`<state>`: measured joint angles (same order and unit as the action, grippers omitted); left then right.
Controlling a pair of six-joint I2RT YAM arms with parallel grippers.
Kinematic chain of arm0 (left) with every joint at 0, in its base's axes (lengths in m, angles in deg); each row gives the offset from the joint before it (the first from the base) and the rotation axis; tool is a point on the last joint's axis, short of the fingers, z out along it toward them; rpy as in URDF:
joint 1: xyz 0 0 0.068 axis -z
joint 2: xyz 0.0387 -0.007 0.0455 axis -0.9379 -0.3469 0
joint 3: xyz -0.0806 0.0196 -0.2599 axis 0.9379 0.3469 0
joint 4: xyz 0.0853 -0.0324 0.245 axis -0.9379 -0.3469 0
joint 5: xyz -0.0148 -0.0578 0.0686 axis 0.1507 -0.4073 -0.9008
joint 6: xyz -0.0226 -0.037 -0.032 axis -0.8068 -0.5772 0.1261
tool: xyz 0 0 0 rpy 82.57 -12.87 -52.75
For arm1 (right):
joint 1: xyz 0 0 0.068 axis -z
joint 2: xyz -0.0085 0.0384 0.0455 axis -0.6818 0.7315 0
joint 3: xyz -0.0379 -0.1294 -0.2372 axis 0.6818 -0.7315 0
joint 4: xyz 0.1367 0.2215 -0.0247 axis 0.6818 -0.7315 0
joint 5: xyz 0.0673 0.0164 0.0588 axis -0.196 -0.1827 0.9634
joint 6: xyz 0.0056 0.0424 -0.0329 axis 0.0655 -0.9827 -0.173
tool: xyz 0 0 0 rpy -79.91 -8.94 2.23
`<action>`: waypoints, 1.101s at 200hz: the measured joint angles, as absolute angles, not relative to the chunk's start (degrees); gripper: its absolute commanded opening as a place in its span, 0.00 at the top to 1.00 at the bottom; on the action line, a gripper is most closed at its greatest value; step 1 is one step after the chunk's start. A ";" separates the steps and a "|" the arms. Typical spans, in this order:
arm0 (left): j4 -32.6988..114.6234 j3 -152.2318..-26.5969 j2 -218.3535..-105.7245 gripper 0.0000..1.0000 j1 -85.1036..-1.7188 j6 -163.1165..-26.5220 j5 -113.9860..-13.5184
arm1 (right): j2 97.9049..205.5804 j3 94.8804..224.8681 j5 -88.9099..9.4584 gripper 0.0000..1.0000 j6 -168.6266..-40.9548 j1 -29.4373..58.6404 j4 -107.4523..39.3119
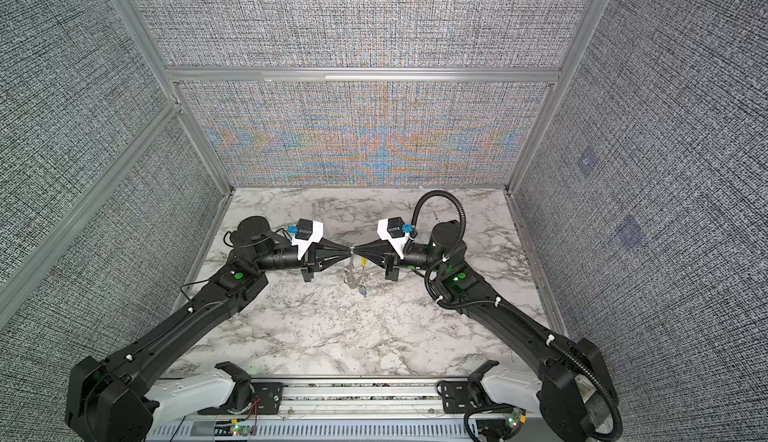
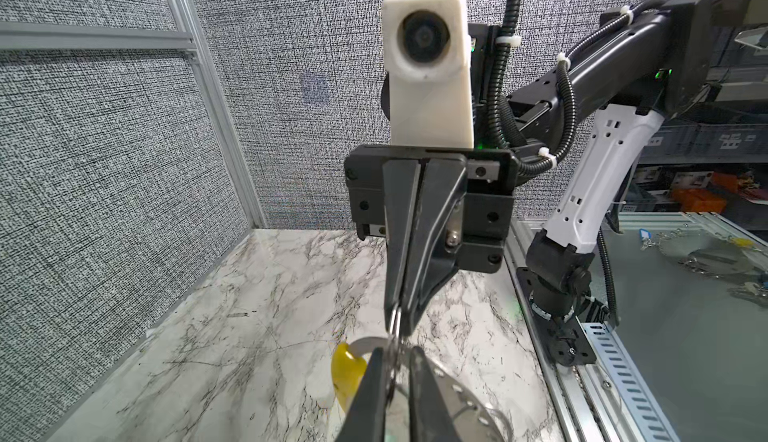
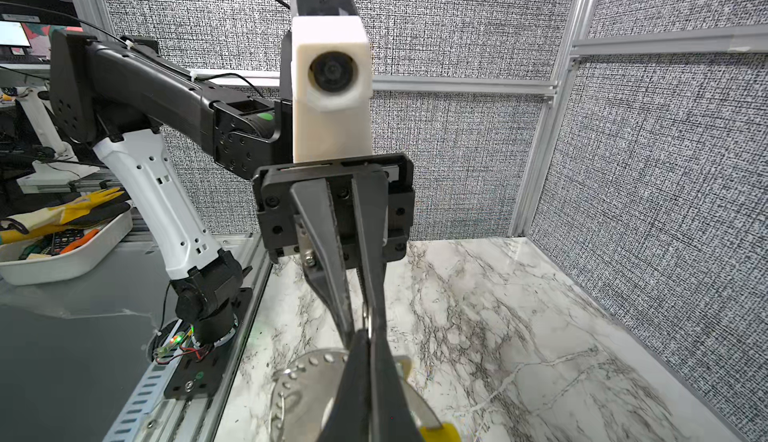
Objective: Remove the keys from the keyring
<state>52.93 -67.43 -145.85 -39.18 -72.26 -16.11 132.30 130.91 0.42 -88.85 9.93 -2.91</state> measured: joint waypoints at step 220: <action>-5.19 -101.44 -159.71 1.00 -34.02 -49.70 -35.67 | 125.52 137.30 -31.98 0.77 -60.39 0.40 -34.54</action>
